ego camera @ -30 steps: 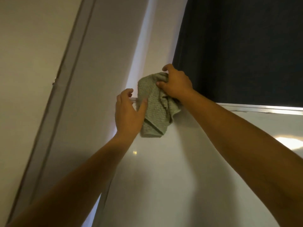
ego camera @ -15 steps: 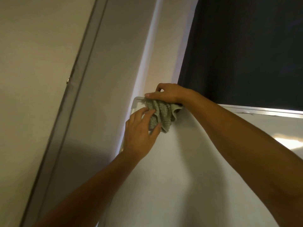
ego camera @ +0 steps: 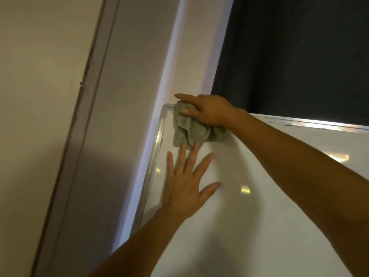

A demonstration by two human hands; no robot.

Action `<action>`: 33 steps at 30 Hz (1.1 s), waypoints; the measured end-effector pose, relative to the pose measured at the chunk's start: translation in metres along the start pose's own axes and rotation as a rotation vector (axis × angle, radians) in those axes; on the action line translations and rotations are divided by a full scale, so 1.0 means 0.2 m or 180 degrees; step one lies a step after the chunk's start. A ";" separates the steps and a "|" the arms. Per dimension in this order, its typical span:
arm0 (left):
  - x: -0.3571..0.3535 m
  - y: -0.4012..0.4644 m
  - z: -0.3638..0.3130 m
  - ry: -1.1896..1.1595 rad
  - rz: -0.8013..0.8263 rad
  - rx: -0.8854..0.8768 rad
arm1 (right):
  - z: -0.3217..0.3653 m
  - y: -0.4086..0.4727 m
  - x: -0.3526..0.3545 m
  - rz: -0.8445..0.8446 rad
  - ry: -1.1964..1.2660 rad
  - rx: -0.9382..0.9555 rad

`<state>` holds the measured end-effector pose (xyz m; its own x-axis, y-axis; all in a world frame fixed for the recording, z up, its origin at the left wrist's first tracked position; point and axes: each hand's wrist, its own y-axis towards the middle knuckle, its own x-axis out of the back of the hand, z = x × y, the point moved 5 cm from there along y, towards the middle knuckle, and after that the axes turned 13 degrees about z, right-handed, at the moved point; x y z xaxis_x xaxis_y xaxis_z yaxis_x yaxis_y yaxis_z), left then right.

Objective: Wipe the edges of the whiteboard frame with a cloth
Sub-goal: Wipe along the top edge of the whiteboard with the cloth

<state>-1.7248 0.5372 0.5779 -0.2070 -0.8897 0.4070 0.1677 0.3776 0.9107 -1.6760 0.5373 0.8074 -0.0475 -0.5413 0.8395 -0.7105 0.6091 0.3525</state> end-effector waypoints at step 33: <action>0.04 0.01 -0.17 -0.0027 -0.0208 -0.0075 | -0.46 -0.81 0.15 -0.0183 -0.0134 -0.0022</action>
<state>-1.6938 0.5216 0.5814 -0.2263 -0.9100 0.3474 0.1760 0.3126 0.9334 -1.4982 0.4761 0.8141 -0.0364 -0.5993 0.7997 -0.7080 0.5802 0.4026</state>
